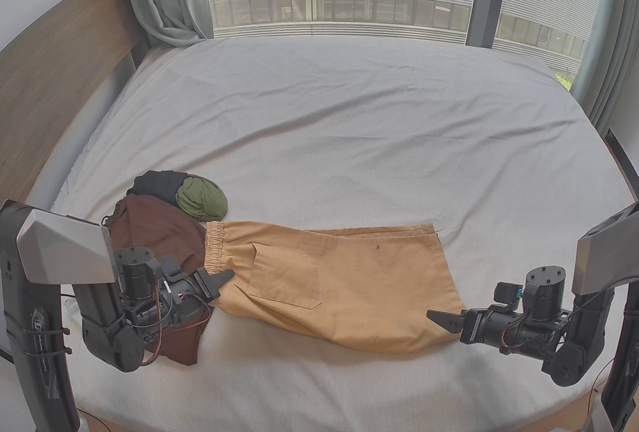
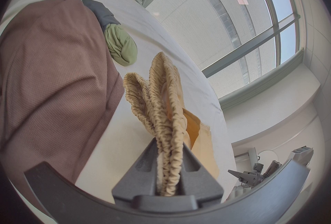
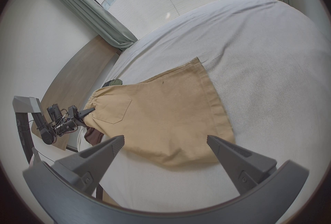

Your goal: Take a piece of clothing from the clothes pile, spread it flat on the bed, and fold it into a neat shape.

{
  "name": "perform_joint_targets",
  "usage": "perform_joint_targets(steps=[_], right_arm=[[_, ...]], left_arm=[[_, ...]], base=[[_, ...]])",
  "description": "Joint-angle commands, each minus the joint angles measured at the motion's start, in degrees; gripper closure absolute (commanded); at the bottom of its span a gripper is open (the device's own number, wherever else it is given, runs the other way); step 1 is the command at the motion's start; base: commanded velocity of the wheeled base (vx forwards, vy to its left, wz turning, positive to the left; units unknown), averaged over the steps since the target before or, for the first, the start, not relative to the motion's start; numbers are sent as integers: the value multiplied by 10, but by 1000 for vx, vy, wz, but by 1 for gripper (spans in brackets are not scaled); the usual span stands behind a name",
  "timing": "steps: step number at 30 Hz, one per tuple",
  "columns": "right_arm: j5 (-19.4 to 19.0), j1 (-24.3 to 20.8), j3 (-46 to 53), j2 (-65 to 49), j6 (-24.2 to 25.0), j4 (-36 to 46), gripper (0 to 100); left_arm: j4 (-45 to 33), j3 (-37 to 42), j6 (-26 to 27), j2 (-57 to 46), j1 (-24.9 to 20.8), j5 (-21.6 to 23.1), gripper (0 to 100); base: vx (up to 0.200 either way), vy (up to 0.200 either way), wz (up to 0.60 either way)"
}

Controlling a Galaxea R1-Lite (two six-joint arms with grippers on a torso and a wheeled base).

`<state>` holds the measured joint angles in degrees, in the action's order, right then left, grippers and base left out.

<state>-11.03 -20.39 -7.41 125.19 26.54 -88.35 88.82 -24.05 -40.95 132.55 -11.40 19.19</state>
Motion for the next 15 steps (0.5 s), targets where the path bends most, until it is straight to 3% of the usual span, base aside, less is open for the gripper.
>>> perform_joint_targets(steps=[1, 15], right_arm=[[0, -1, 0, 5, 0, -1, 0], [0, -4, 0, 6, 0, -1, 0]], left_arm=[[0, 10, 6, -17, 19, 1, 100], [0, 45, 82, -18, 72, 26, 100]], base=[[0, 0, 0], [0, 0, 0]])
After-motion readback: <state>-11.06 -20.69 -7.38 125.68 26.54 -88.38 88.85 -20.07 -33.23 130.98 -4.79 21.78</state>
